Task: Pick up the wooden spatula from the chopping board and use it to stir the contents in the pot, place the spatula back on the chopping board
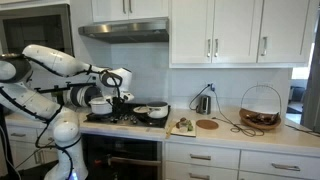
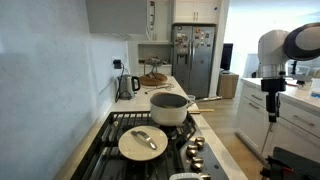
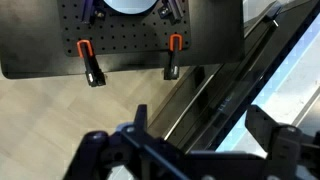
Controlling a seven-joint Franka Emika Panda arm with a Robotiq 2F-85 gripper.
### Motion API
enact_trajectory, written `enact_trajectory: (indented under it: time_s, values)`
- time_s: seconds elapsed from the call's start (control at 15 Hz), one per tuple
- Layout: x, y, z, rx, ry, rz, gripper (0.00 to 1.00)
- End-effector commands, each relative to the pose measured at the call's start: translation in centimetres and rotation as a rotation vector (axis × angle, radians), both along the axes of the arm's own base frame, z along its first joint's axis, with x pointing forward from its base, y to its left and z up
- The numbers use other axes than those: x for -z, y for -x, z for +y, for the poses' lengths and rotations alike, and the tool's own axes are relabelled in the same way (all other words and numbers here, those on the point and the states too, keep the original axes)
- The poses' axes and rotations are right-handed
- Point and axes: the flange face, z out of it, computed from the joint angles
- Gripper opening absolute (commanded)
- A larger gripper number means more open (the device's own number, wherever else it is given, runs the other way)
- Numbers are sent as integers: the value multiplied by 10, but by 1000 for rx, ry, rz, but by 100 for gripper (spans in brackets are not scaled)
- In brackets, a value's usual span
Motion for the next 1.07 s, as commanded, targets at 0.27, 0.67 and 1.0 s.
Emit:
enact_trajectory:
  time_s: [0.27, 0.67, 1.0]
  values:
    - [-11, -12, -9, -39, 18, 0, 100]
    - [-29, -48, -45, -194, 94, -16, 100]
    - [-23, -90, -76, -398, 153, -23, 100]
